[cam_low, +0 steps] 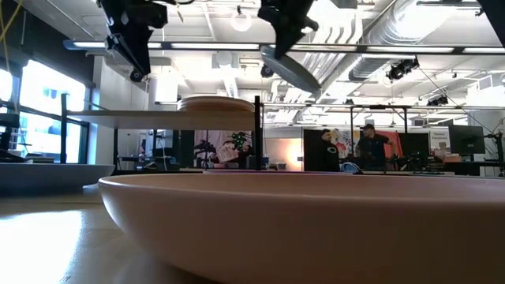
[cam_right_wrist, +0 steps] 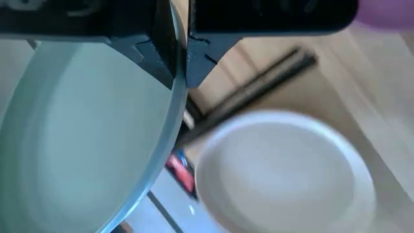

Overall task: Place and stack plates onto a shelf
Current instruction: Stack the light green plate on top of the white plate on the shelf

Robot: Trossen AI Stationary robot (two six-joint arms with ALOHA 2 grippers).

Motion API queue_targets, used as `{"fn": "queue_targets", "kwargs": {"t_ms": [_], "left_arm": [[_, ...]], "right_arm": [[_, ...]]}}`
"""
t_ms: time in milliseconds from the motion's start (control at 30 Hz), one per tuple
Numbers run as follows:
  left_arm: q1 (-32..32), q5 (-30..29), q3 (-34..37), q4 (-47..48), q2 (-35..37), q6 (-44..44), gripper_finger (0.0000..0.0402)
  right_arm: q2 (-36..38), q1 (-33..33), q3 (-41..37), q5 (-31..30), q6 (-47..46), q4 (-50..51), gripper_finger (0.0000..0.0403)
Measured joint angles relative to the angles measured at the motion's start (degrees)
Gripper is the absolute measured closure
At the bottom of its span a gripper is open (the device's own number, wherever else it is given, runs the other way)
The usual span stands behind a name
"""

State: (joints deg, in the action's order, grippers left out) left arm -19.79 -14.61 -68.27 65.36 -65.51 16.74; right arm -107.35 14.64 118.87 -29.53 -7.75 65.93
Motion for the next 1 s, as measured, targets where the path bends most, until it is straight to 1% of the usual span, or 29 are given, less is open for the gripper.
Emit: {"fn": "queue_targets", "kwargs": {"t_ms": [200, 367, 533, 700, 767, 900, 1000], "left_arm": [[-5.34, 0.02, 0.0, -0.37, 0.0, -0.4, 0.0337], [-8.33, 0.06, 0.0, -0.37, 0.01, -0.13, 0.0337], [-10.74, 0.08, 0.0, -0.37, 0.0, 2.01, 0.0337], [-12.89, 0.08, 0.0, -0.37, 0.0, 3.69, 0.0337], [-13.73, 0.11, -0.01, -0.37, 0.0, 4.27, 0.0337], [-15.34, 0.56, -0.02, -0.61, 0.0, 5.27, 0.0337], [-16.45, 0.66, -0.02, -0.81, 0.0, 5.66, 0.0337]], "right_arm": [[0.0, 6.02, 0.41, 11.5, 11.27, -11.57, 0.0403], [-0.02, 9.36, 0.42, 20.18, 19.51, -19.67, 0.0403], [-0.12, 11.5, 0.37, 28.78, 26.96, -24.64, 0.0403], [-0.98, 12.12, 0.33, 37.98, 36.44, -27.75, 0.0403], [-1.54, 11.96, 0.31, 39.71, 39.81, -27.47, 0.0403], [-2.52, 11.61, 0.31, 40.12, 46.04, -26.41, 0.0403], [-3.19, 11.5, 0.31, 41.95, 51.29, -24.52, 0.0403]]}}
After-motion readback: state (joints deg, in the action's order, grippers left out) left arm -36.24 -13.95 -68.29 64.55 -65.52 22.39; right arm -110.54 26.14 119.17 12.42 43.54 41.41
